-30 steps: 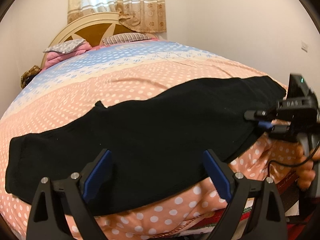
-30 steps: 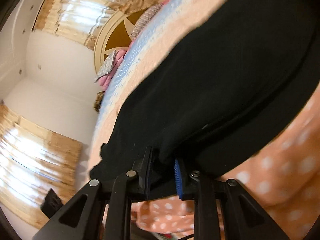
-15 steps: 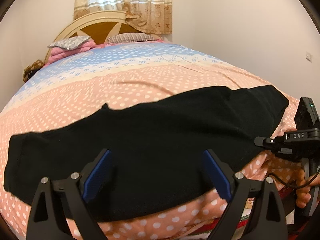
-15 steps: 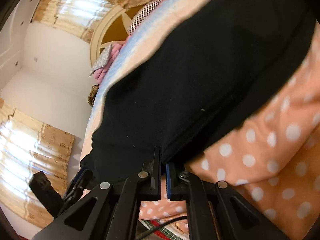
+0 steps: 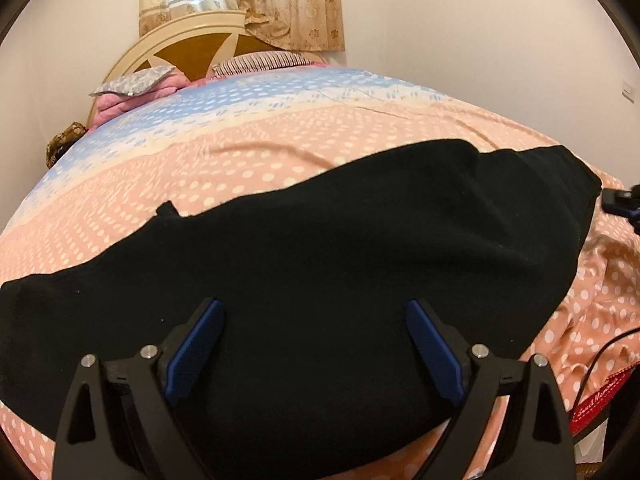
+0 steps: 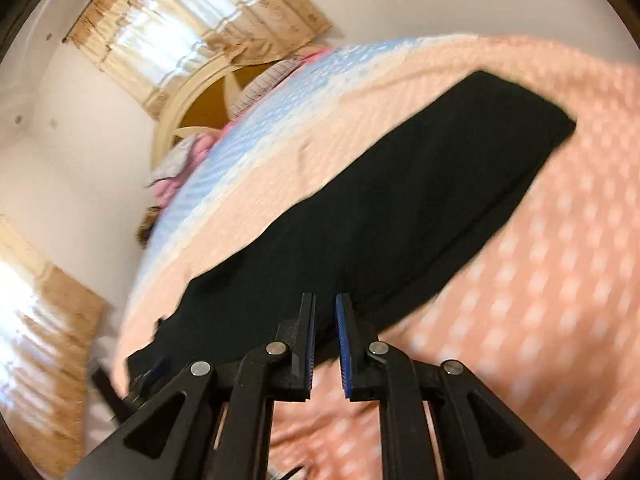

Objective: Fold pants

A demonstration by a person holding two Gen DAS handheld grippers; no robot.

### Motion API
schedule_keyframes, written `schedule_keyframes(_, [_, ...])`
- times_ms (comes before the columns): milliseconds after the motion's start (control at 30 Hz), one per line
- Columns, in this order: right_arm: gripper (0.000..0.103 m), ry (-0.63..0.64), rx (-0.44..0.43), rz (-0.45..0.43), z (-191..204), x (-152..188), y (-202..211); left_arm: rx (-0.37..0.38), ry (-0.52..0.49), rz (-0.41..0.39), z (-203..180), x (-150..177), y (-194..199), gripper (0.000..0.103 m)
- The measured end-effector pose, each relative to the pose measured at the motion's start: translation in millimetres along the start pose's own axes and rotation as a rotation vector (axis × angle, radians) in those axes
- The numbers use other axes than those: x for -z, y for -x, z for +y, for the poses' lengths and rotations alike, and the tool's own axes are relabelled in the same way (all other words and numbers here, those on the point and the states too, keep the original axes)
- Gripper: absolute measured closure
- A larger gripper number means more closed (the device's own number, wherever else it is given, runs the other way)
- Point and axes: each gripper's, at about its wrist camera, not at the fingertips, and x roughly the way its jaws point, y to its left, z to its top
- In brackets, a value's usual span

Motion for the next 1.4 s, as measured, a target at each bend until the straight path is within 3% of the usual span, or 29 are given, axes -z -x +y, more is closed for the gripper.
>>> schedule_keyframes(33, [0.090,-0.024,0.025,0.044,-2,-6,-9,0.001,0.003,0.004,1,0,1,0.007])
schedule_keyframes(100, [0.090,-0.115,-0.041,0.083,-15,-10,-20,0.006,0.016,0.008,3,1,1,0.007])
schedule_keyframes(167, [0.090,-0.169,-0.036,0.103,-23,-9,-30,0.004,0.014,0.008,2,2,1,0.007])
schedule_keyframes(233, [0.088,-0.206,0.013,0.092,-35,-11,-39,0.003,0.007,0.009,0,0,-1,0.007])
schedule_keyframes(533, [0.073,-0.290,0.048,0.100,-30,-22,-48,0.014,0.015,0.013,2,-1,-1,0.006])
schedule_keyframes(633, [0.057,-0.306,0.067,0.087,-32,-30,-39,0.016,0.013,0.015,2,-2,-2,0.006])
schedule_keyframes(667, [0.046,-0.310,0.074,0.088,-40,-32,-35,0.017,0.013,0.015,2,-3,-2,0.006])
schedule_keyframes(700, [0.041,-0.317,0.084,0.083,-45,-32,-30,0.018,0.015,0.015,2,-3,-2,0.006])
schedule_keyframes(867, [0.041,-0.355,0.121,0.034,-58,-45,-13,0.019,0.017,0.009,2,-3,-3,0.005])
schedule_keyframes(1000, [0.041,-0.375,0.080,0.032,-72,-52,-23,0.021,0.017,0.009,3,-2,-3,0.005])
schedule_keyframes(1200, [0.042,-0.367,0.180,-0.015,-66,-56,-28,0.019,0.021,0.009,3,-2,-2,0.005])
schedule_keyframes(1333, [0.042,-0.322,0.237,0.013,-61,-59,-35,0.019,0.021,0.009,4,-2,-2,0.005])
schedule_keyframes(1367, [0.046,-0.303,0.230,0.023,-59,-60,-36,0.019,0.021,0.010,4,-2,-2,0.005])
schedule_keyframes(1400, [0.072,-0.293,0.191,0.028,-59,-60,-37,0.020,0.022,0.010,4,-2,-3,0.005])
